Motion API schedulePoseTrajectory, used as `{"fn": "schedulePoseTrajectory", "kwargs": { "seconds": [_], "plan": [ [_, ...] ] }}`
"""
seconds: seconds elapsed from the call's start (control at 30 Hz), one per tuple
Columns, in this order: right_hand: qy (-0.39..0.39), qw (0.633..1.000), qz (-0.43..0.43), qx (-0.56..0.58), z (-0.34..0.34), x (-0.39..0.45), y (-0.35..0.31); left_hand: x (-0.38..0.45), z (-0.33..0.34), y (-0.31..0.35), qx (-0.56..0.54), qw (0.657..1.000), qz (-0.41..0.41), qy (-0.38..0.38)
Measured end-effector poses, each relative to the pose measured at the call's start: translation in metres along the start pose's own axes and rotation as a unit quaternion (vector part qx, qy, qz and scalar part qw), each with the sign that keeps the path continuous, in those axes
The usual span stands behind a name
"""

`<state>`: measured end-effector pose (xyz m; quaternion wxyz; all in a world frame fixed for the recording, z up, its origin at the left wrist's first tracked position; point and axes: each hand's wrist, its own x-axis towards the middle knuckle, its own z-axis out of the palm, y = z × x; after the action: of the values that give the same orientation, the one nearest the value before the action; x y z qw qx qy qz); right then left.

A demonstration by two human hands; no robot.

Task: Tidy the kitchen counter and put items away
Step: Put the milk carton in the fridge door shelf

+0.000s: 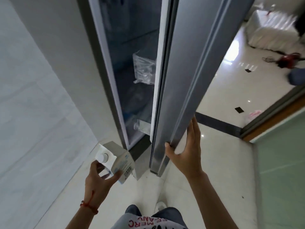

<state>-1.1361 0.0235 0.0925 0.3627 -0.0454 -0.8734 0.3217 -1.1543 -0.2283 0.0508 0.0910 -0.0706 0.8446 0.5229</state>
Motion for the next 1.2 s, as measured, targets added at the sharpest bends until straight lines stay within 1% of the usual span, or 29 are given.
{"fn": "schedulePoseTrajectory", "kwargs": {
  "seconds": [0.07,0.13,0.23,0.33,0.43,0.53,0.63,0.73,0.87,1.0,1.2],
  "plan": [
    [0.045,0.998,0.039,0.013,-0.02,-0.014,-0.002,0.001,0.008,0.01,0.007,0.999,0.022,-0.027],
    [0.126,0.99,0.066,0.001,-0.039,-0.023,-0.006,0.001,0.017,0.023,0.012,0.997,0.049,-0.06],
    [0.237,0.968,0.056,-0.05,-0.061,-0.026,-0.015,0.0,0.028,0.042,0.005,0.992,0.077,-0.102],
    [0.289,0.948,0.05,-0.123,-0.079,-0.018,-0.011,-0.004,0.039,0.061,-0.008,0.986,0.103,-0.134],
    [0.296,0.935,0.08,-0.18,-0.095,-0.011,0.006,-0.009,0.047,0.084,-0.02,0.976,0.139,-0.168],
    [0.291,0.93,0.129,-0.184,-0.117,-0.005,0.028,-0.005,0.056,0.109,-0.025,0.957,0.212,-0.197],
    [0.288,0.928,0.146,-0.186,-0.141,-0.001,0.05,0.002,0.072,0.135,-0.036,0.941,0.263,-0.211],
    [0.294,0.93,0.152,-0.163,-0.16,0.008,0.071,0.009,0.1,0.16,-0.063,0.935,0.278,-0.213],
    [0.321,0.924,0.156,-0.136,-0.175,0.023,0.095,0.019,0.15,0.188,-0.108,0.926,0.293,-0.214],
    [0.333,0.922,0.157,-0.121,-0.189,0.034,0.121,0.024,0.2,0.21,-0.134,0.923,0.279,-0.228],
    [0.327,0.927,0.156,-0.094,-0.214,0.047,0.155,0.014,0.263,0.229,-0.139,0.923,0.281,-0.225]
  ]
}}
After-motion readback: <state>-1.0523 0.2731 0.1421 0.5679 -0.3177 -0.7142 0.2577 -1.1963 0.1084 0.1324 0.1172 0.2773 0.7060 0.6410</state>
